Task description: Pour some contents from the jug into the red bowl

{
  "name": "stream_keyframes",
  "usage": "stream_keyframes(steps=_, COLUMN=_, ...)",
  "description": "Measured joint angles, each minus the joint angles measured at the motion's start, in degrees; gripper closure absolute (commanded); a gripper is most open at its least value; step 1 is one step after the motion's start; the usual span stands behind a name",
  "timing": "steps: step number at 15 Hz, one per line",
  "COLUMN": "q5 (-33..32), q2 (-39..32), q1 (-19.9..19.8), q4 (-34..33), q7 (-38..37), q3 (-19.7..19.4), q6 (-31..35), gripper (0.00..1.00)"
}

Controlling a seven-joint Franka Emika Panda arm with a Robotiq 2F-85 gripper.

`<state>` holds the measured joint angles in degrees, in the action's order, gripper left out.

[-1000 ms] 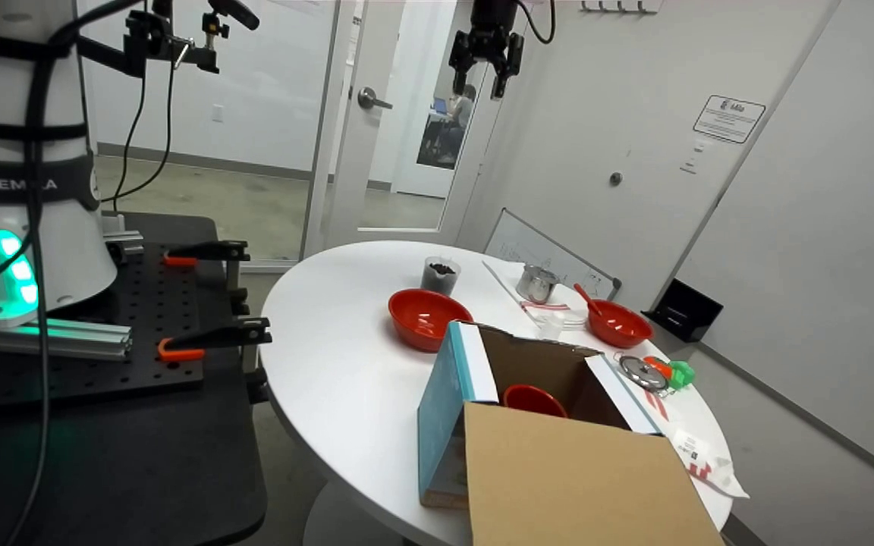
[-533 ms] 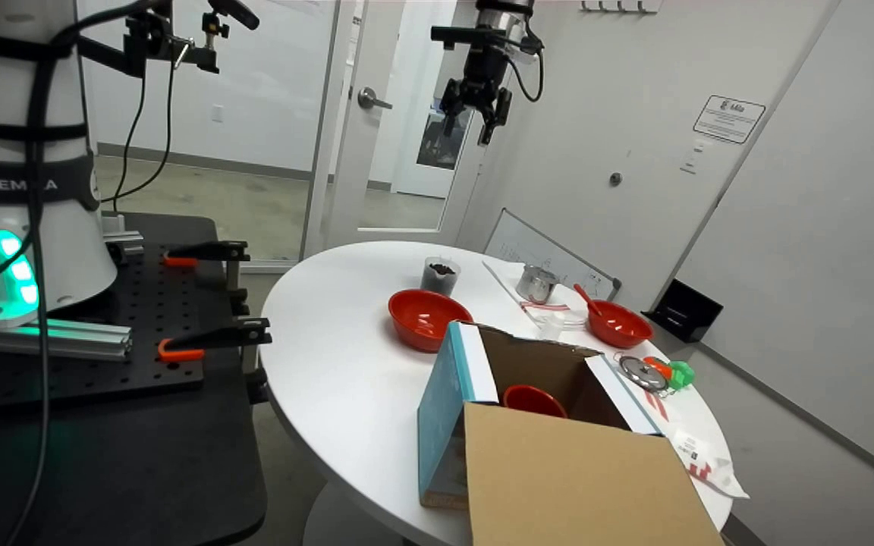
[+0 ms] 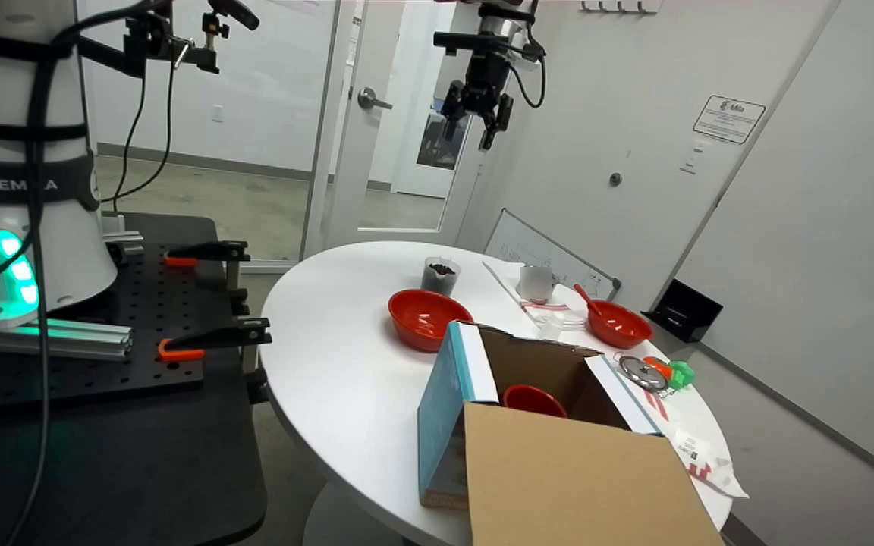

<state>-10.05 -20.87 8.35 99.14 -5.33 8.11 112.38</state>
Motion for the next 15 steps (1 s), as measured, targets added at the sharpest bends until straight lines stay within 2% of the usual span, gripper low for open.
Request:
stream_keyframes(steps=3, q5=0.5, q2=-2.2, q1=0.4, q4=-1.7, q7=3.5, q3=0.3, q6=-4.1, gripper=0.00)
stream_keyframes(steps=7, q5=0.1, q2=-8.7, q1=1.6, q4=-7.0, q7=9.3, q3=0.5, q6=-8.3, gripper=0.00)
stream_keyframes(steps=15, q5=0.1, q2=-23.1, q1=1.6, q4=-20.7, q7=22.4, q3=0.4, q6=-12.6, gripper=0.00)
